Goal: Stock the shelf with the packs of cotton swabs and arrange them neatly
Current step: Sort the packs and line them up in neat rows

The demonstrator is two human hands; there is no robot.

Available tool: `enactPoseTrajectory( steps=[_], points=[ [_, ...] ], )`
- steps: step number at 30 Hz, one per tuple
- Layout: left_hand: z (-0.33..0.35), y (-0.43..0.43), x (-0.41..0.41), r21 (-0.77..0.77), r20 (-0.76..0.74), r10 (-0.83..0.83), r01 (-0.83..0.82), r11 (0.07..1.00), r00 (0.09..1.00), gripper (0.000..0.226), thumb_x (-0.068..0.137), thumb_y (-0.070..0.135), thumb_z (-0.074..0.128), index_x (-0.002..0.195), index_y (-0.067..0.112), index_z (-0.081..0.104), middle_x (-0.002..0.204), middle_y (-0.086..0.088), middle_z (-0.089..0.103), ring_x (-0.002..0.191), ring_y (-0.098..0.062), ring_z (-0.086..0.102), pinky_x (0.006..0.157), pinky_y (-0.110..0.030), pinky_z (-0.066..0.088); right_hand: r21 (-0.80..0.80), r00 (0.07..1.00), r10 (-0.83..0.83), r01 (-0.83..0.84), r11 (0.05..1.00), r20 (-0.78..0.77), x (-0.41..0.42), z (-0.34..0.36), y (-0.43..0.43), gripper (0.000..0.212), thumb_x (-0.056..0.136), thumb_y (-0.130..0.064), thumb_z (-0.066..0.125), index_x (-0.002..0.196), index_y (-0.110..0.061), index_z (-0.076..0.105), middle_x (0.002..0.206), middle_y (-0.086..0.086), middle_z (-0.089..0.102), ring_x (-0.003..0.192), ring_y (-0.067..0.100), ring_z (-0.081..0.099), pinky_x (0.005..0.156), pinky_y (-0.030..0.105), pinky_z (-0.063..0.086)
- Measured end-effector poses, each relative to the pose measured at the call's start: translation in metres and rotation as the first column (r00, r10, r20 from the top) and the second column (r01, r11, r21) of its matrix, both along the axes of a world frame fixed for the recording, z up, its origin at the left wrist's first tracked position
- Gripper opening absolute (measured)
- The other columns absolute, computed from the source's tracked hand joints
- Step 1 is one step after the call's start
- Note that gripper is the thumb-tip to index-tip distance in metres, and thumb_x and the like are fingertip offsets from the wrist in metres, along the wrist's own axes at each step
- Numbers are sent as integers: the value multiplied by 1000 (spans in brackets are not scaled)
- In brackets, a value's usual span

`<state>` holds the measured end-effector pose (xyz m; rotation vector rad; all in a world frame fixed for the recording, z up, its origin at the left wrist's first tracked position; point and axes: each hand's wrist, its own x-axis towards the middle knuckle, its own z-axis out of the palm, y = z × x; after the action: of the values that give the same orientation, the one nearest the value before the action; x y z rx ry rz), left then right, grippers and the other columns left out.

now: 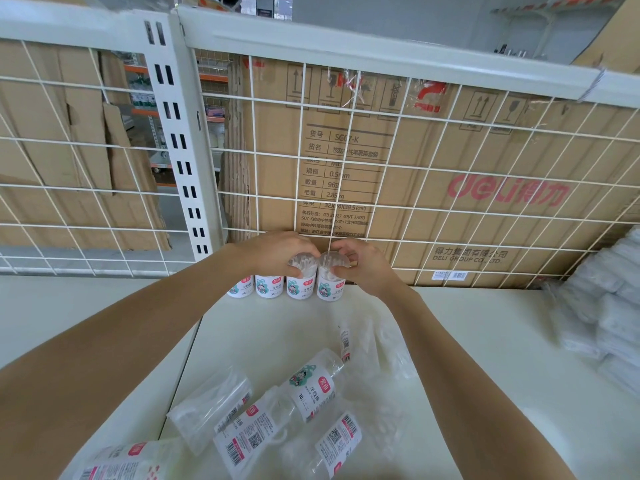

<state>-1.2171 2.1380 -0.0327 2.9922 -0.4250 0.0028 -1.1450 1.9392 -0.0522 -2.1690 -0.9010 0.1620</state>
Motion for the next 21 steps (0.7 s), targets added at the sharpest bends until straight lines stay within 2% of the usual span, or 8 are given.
enactPoseTrajectory(
  steps=[9, 11, 14, 18, 21],
  points=[
    [3, -5, -6, -22, 0, 8, -8, 1000, 1000, 50, 85, 21, 67, 132, 21, 50, 129, 4, 54, 117, -15, 48, 98, -31, 38, -14, 1000, 13, -13, 1000, -5, -1, 1, -2, 43, 78, -9, 71, 119, -14, 59, 109, 9, 61, 101, 23, 59, 91, 39, 47],
    [5, -7, -9, -50, 18, 12, -11, 999, 1000, 51, 85, 20, 68, 132, 20, 51, 131, 3, 53, 119, -15, 47, 98, -29, 37, 15, 1000, 8, -8, 1000, -9, -4, 3, -5, 40, 81, -9, 69, 119, -13, 60, 111, 7, 61, 99, 17, 57, 91, 34, 47],
    [8, -9, -22, -133, 70, 33, -23, 991, 997, 50, 85, 21, 68, 132, 19, 52, 131, 2, 51, 119, -14, 47, 97, -27, 36, 74, 1000, -22, 20, 997, 18, -10, 5, -12, 35, 86, -10, 63, 121, -11, 59, 108, 0, 58, 100, 12, 54, 87, 24, 43],
    [6, -4, -54, -299, 140, 130, -83, 951, 982, 46, 85, 25, 69, 129, 22, 56, 127, 7, 56, 114, -13, 51, 95, -28, 40, 70, 994, -86, 81, 994, 62, -24, 2, -32, 31, 89, -18, 61, 120, -17, 60, 108, -2, 59, 98, 15, 57, 89, 33, 48],
    [-1, -6, -89, -412, 102, 271, -208, 887, 957, 38, 84, 28, 70, 121, 23, 60, 115, 15, 59, 100, -9, 54, 85, -13, 39, -24, 993, -58, 61, 998, 99, -41, -3, -50, 30, 88, -22, 63, 118, -23, 61, 104, -5, 61, 100, 15, 59, 86, 31, 47]
  ],
)
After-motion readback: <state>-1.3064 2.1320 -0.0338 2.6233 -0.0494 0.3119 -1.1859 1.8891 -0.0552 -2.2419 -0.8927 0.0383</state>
